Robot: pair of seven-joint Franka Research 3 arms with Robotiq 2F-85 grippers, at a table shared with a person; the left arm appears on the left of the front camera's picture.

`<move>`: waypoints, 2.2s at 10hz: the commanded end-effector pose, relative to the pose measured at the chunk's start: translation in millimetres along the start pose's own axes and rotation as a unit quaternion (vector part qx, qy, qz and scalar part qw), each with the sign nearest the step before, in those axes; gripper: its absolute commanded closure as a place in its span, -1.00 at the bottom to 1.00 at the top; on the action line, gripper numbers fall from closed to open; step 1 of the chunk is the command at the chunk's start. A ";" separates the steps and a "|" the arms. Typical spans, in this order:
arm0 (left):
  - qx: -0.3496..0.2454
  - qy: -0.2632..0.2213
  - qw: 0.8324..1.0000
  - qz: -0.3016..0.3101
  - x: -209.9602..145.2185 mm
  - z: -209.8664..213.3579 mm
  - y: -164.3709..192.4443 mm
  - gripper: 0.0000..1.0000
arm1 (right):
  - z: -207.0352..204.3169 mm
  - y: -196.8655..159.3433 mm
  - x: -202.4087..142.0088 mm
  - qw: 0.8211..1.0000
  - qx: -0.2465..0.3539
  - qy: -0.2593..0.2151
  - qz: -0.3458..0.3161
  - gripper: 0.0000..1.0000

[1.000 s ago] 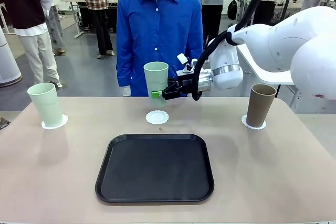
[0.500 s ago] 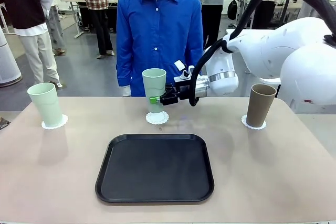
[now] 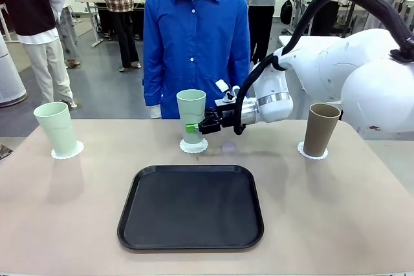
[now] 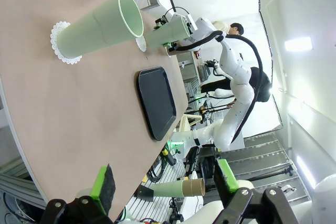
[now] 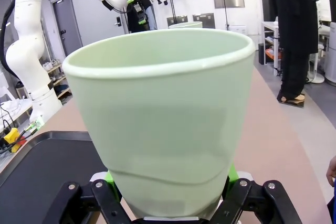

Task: Place coasters on the table and set cups on them.
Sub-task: Take one Reusable plastic cup from the Flat Tray and place it on a coaster set by the human.

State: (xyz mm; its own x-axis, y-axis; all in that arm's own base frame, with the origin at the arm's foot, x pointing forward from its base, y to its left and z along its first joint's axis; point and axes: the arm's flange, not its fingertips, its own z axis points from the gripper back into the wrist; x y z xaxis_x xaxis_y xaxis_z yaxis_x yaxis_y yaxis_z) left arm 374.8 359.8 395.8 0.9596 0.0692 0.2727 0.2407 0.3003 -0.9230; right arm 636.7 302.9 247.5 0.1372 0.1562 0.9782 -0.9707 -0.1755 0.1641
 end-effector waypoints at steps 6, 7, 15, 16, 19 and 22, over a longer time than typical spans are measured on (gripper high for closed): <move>0.005 -0.002 1.000 0.001 -0.2 0.5 -1.0 -1.00 | 1.1 -25.8 -18.0 1.000 0.023 0.011 -0.002 -0.65; 0.005 -0.002 1.000 0.001 -0.2 0.5 -1.0 -1.00 | 1.1 -27.5 -19.0 1.000 0.025 0.008 0.001 -0.65; 0.005 -0.002 1.000 0.001 -0.2 0.5 -1.0 -1.00 | -1.8 -33.4 -17.2 0.998 0.063 -0.007 0.020 -0.65; 0.005 -0.002 1.000 0.001 -0.2 0.5 -1.0 -1.00 | -2.6 -34.5 -19.2 0.998 0.065 -0.006 0.021 -0.65; 0.005 -0.002 1.000 0.001 -0.2 0.5 -1.0 -1.00 | -4.7 -35.5 -24.1 0.998 0.067 0.000 0.019 -0.65; 0.005 -0.002 1.000 0.001 -0.2 0.5 -1.0 -1.00 | -6.7 -35.2 -23.1 0.997 0.074 0.001 0.020 -1.00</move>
State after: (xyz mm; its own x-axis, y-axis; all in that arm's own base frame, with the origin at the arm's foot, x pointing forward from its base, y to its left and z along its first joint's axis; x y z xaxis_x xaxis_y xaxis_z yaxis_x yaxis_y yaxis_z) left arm 374.8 359.9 395.8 0.9596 0.0692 0.2728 0.2407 0.3003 -0.9230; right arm 658.4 310.3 215.1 0.0999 0.1335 0.9860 -0.9472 -0.2908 0.1354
